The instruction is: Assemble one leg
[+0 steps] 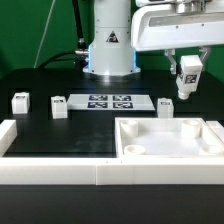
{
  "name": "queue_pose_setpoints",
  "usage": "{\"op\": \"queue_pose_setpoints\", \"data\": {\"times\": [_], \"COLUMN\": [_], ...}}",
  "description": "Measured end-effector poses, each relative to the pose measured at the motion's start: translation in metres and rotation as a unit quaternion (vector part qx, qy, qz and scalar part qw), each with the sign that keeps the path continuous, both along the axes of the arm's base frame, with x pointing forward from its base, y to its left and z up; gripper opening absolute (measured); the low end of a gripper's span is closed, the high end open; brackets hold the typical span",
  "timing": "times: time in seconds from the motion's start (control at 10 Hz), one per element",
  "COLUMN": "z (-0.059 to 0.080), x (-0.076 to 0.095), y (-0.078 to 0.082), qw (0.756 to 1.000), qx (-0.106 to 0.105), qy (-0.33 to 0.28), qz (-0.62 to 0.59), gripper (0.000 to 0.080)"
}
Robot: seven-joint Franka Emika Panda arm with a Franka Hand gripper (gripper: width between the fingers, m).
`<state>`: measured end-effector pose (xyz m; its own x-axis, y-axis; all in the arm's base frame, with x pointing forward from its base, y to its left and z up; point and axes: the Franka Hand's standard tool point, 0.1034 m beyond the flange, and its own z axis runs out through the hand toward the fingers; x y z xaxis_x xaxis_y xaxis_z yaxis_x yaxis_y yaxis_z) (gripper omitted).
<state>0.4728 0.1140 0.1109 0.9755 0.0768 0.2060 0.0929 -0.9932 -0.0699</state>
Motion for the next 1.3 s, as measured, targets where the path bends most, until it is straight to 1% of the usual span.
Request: {"op": "queue_pose_setpoints", "data": {"times": [0.1, 0.2, 0.3, 0.4, 0.5, 0.6, 1.0, 1.1, 1.2, 1.3], "z": [0.006, 0.014, 0.017, 0.015, 0.009, 0.01, 0.01, 0.012, 0.008, 0.004], "x": [0.016, 0.039, 0.061, 0.079, 0.087, 0.084, 0.088, 0.102, 0.111, 0.119], "y": [-0.009, -0.014, -0.015, -0.014, -0.015, -0.014, -0.014, -0.015, -0.015, -0.015], "qw": [1.0, 1.0, 1.0, 0.999, 0.999, 0.999, 0.998, 0.995, 0.992, 0.993], "qx": [-0.005, -0.006, -0.003, -0.001, -0.001, -0.002, 0.001, 0.003, 0.003, 0.004], "qy": [0.002, -0.009, -0.02, -0.027, -0.029, -0.028, -0.051, -0.099, -0.123, -0.116], "qz": [0.015, 0.022, 0.02, 0.021, 0.028, 0.029, 0.027, 0.026, 0.03, 0.03], "gripper": [0.0288, 0.0288, 0.0288, 0.0288, 0.0288, 0.0288, 0.0288, 0.0288, 0.0288, 0.0288]}}
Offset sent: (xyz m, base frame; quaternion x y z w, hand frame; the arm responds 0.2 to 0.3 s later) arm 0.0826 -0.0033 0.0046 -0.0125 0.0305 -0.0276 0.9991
